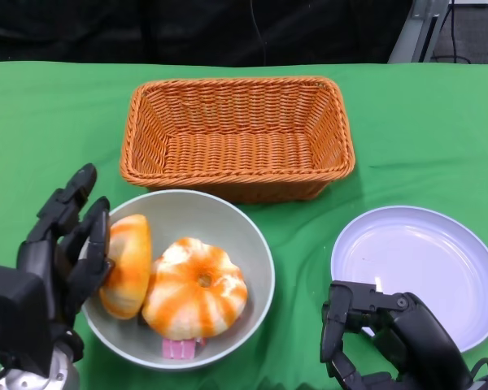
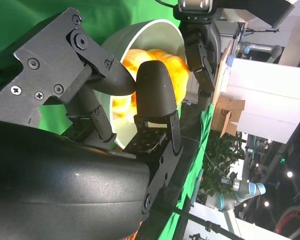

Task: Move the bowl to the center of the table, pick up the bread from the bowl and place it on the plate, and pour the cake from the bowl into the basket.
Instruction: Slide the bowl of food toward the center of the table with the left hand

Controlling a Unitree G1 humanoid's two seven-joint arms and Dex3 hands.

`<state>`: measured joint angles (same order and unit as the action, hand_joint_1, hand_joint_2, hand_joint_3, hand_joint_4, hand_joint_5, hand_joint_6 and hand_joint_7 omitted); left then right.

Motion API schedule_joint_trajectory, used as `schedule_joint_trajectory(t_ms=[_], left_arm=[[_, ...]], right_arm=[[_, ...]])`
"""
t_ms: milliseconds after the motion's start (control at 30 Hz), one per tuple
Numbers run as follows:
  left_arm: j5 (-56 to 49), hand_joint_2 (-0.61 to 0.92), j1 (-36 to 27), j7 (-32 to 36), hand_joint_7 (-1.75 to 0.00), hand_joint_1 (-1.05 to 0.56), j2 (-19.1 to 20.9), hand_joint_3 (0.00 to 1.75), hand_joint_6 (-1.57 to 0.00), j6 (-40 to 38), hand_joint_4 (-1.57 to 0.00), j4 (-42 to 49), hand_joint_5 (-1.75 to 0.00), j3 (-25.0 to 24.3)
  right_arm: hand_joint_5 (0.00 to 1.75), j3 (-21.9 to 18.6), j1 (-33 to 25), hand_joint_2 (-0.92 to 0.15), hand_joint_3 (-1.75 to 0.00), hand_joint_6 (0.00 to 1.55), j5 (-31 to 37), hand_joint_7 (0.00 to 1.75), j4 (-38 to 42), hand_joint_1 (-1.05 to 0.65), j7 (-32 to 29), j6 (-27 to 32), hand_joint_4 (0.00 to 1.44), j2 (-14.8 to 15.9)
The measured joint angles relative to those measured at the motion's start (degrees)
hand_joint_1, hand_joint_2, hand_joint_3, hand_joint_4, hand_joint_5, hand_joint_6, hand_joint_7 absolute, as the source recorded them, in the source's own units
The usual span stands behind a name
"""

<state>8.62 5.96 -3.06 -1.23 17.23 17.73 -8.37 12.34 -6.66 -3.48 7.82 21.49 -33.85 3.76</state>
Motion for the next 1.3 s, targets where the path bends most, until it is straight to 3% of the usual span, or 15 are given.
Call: schedule_joint_trajectory(t_ms=[967,1300], left_arm=[[-5.3,0.92,2.1,3.0,-0.01,-0.55,-3.2,0.66,-0.36,4.7,-0.42,6.8,-0.02,3.3],[-3.0,0.92,2.3,0.9,0.00,-0.53,-4.6,0.65,-0.35,4.7,-0.40,6.7,0.00,4.2]], right_arm=[[1.75,0.3,-0.2,-0.39,-1.34,0.75,0.2,1.51,-0.8,-0.10,-0.1,0.2,0.85,-0.2],[1.75,0.4,-0.2,-0.38,-1.33,0.76,1.4,1.51,-0.7,-0.12,-0.7,0.0,0.87,-0.5]])
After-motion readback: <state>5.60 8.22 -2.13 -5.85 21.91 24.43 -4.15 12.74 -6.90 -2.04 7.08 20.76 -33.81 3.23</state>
